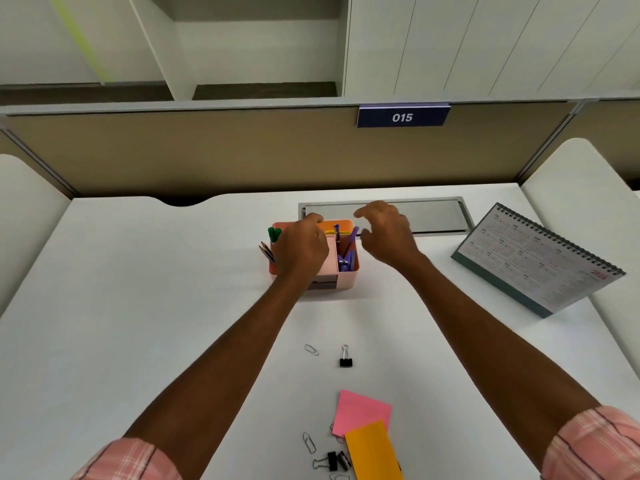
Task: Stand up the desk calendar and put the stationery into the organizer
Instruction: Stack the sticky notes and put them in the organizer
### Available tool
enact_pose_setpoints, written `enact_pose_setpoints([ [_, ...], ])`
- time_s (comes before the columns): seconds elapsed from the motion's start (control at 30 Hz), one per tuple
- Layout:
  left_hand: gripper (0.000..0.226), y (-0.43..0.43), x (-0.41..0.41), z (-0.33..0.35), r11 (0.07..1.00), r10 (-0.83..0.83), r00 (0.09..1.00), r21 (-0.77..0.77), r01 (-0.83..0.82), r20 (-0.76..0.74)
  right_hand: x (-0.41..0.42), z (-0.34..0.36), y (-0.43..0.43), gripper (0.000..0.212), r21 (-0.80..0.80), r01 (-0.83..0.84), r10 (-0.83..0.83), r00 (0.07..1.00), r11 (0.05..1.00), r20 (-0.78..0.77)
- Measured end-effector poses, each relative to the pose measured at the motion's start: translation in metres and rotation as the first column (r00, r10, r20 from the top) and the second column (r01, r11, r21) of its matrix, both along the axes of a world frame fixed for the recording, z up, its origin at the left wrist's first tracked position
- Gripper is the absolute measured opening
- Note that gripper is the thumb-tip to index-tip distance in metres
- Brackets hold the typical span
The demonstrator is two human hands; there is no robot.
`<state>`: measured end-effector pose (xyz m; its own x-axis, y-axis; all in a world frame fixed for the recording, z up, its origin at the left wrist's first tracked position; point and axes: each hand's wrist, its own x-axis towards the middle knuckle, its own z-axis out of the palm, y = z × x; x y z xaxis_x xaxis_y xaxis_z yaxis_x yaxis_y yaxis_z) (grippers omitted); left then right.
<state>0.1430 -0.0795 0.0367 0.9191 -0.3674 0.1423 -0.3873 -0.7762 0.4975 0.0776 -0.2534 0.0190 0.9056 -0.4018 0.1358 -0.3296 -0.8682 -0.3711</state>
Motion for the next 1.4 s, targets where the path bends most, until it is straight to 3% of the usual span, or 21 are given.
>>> enact_pose_setpoints([
  [0.1,0.027,0.025,-0.032,-0.007,0.998,0.026,0.998,-0.057,-0.029,-0.056,-0.041,-0.011,-0.005,0.04,0.06,0.067,-0.074,0.99,0.996,0.12],
  [0.23,0.021,0.063,-0.084,-0.04,0.996,-0.051,0.979,-0.077,0.037,-0.196,-0.101,-0.036,0.007,0.034,0.168,0.075,-0.089,0.993,0.983,0.081],
  [0.43,0.023,0.112,-0.175,-0.094,0.957,-0.214,0.887,0.095,0.275,-0.41,-0.19,-0.072,0.046,0.034,0.297,0.093,-0.091,0.996,0.95,-0.018],
  [0.57,0.041,0.129,-0.22,-0.105,0.925,-0.218,0.855,0.181,0.335,-0.471,-0.232,-0.089,0.074,0.033,0.318,0.095,-0.077,0.995,0.943,-0.066],
  [0.8,0.068,0.133,-0.261,-0.102,0.836,-0.247,0.859,0.35,0.424,-0.449,-0.298,-0.107,0.134,0.042,0.41,0.076,-0.015,0.988,0.909,-0.151],
  [0.97,0.063,0.13,-0.269,-0.104,0.842,-0.242,0.865,0.347,0.413,-0.44,-0.328,-0.117,0.167,0.074,0.312,0.136,0.013,0.902,0.94,-0.432],
  [1.23,0.056,0.128,-0.274,-0.108,0.859,-0.247,0.862,0.312,0.406,-0.442,-0.334,-0.115,0.178,0.09,0.265,0.128,0.004,0.895,0.956,-0.447],
  [1.4,0.028,0.128,-0.275,-0.104,0.885,-0.299,0.863,0.22,0.41,-0.407,-0.334,-0.112,0.174,0.09,0.296,0.133,0.01,0.899,0.946,-0.437],
])
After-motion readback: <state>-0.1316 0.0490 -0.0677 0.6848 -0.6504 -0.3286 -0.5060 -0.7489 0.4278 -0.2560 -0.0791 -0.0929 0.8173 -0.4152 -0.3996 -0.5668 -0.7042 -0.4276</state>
